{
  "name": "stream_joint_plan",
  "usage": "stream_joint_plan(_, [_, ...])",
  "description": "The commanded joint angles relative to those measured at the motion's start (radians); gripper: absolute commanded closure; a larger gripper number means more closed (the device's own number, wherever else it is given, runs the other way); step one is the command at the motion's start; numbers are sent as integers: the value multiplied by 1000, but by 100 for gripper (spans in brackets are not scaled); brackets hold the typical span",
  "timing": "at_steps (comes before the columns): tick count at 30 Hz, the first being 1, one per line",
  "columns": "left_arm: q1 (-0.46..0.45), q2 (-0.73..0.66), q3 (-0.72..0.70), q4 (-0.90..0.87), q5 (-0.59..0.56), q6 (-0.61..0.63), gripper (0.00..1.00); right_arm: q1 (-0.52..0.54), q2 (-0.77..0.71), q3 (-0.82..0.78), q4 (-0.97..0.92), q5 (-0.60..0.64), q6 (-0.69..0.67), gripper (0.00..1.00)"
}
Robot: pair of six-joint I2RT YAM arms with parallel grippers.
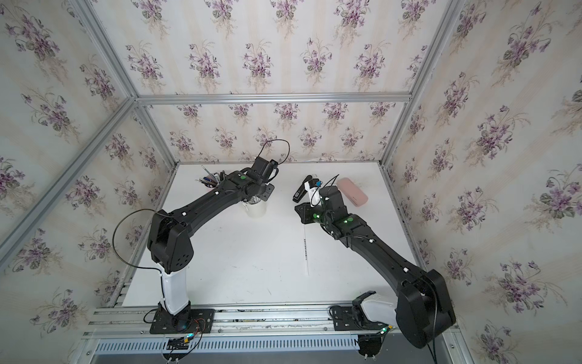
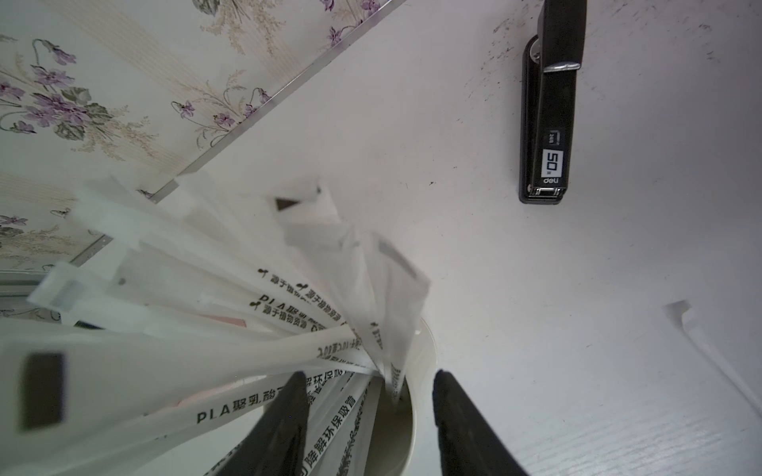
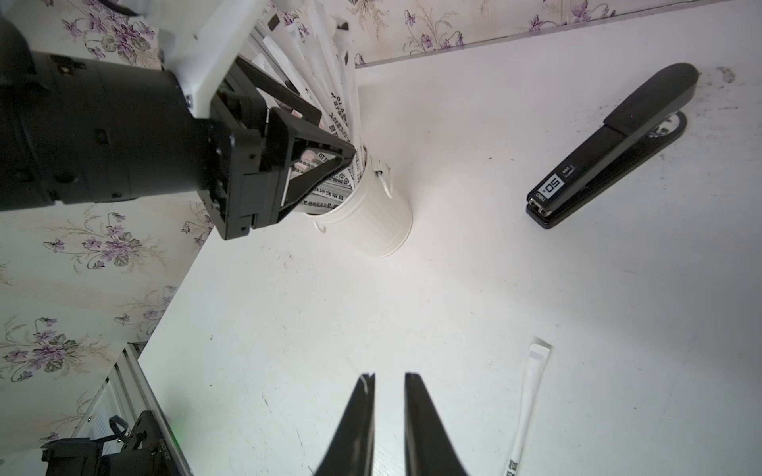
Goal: Take the straws out of the storage container
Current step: Pick up the straw from the container.
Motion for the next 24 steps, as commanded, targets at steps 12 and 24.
stream_joint_plan(12, [-2,78,66,-13,11,-1,66,1,17,3,31,21,-22,82])
stream_joint_plan(24, [-4,76,63,-23,17,-5,80,2,30,3,39,17,-18,82])
